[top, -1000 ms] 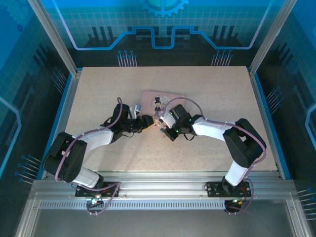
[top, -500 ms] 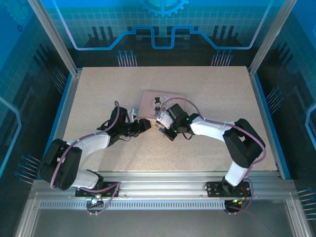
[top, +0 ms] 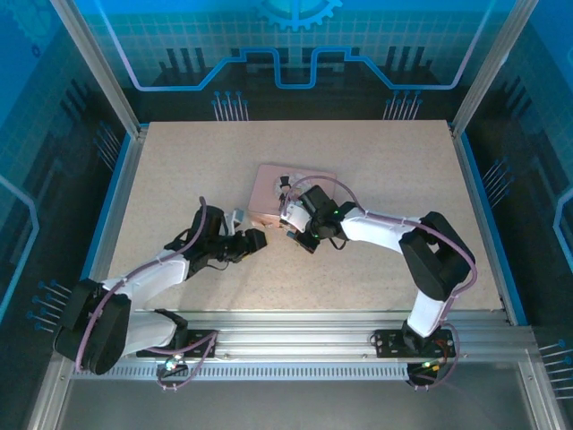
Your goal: Unlock the padlock with the key
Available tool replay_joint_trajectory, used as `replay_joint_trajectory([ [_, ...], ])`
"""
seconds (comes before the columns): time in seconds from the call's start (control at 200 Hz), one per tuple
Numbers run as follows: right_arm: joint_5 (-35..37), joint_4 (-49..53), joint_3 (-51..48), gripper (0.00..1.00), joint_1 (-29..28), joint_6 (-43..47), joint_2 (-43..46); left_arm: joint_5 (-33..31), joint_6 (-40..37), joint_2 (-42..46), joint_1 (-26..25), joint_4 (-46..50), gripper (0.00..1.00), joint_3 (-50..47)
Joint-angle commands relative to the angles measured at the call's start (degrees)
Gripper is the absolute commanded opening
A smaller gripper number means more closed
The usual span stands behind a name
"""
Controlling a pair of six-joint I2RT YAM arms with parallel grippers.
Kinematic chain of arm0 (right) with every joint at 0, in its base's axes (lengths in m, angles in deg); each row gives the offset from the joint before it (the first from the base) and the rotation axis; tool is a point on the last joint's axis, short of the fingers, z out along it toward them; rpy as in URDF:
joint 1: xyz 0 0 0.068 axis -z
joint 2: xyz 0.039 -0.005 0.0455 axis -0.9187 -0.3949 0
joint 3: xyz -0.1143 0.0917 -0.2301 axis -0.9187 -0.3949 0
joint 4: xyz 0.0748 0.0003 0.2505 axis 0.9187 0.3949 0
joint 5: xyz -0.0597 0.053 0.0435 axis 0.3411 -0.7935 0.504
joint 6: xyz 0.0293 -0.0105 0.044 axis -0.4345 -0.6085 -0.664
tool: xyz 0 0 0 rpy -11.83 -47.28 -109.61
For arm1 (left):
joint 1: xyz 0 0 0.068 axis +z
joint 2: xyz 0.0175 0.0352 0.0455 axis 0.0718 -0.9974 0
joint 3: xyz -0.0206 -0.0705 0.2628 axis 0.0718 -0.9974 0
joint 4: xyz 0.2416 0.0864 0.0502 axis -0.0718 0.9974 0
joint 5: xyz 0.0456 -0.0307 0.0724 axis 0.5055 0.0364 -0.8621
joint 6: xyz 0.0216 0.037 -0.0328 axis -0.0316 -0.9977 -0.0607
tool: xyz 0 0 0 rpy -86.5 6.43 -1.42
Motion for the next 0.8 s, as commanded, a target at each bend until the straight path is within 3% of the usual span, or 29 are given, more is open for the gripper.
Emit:
replay_joint_trajectory([
  [0.0, -0.9, 1.4, 2.5, 0.00, -0.5, 1.8, -1.1, -0.4, -1.4, 1.1, 0.3, 1.9, 0.63, -1.4],
  [0.796, -3.3, 4.3, 9.3, 0.00, 0.3, 6.3, -5.1, -0.5, -0.4, 0.1, -0.3, 0.6, 0.64, -1.6],
])
